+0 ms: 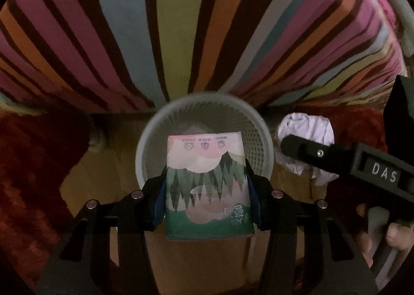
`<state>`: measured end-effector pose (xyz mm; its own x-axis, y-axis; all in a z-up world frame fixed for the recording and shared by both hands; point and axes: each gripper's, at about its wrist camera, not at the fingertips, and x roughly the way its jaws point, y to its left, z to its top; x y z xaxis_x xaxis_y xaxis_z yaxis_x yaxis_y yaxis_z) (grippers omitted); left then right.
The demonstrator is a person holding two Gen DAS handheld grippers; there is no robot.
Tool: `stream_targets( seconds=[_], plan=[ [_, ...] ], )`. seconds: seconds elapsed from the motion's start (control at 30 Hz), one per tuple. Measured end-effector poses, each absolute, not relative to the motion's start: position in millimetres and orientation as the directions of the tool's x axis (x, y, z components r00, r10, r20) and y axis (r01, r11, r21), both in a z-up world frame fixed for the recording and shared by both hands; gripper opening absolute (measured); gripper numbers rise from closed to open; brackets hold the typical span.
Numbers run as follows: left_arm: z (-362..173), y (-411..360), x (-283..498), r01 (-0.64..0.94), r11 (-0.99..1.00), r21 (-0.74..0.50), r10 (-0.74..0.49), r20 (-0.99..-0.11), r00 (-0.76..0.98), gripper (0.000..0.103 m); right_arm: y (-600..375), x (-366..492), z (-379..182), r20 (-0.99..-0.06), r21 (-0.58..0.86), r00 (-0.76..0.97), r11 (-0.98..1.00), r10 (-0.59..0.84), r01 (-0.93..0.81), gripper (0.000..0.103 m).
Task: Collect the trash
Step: 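Carry tissue pack and paper ball over the wastebasket and open both tools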
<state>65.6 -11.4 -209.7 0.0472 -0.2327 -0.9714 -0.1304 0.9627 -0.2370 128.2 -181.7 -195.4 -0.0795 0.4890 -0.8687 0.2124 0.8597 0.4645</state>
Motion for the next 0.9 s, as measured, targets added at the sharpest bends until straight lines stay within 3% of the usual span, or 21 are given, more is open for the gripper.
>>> stream_targets(
  seconds=[0.6,0.7,0.73,0.77,0.9],
  plan=[
    [-268.8,-10.2,70.1,-0.249,0.939,-0.235,-0.276,-0.950,-0.146,0.051,-165.1,124.4,-252.2,-0.865,0.373,-0.254,0.893,0.433,0.250,0.062],
    [-274.3,-10.3,70.3,-0.260,0.941,-0.217,-0.266,-0.948,-0.174,0.059,-166.9,124.9,-254.8,-0.861,0.374,-0.256,0.889,0.439,0.265,0.074],
    [-275.5,-9.7,71.1,-0.264,0.942,-0.206,-0.257,-0.950,-0.179,0.074,-167.7,125.0,-256.1,-0.858,0.377,-0.256,0.885,0.445,0.275,0.089],
    [-277.2,-8.3,71.1,-0.272,0.944,-0.189,-0.243,-0.953,-0.183,0.081,-170.0,124.8,-257.1,-0.856,0.379,-0.252,0.880,0.450,0.285,0.095],
    [-278.4,-2.9,70.9,-0.299,0.933,-0.201,-0.261,-0.949,-0.177,0.082,-177.3,125.8,-255.3,-0.879,0.359,-0.201,0.877,0.433,0.319,0.095]
  ],
)
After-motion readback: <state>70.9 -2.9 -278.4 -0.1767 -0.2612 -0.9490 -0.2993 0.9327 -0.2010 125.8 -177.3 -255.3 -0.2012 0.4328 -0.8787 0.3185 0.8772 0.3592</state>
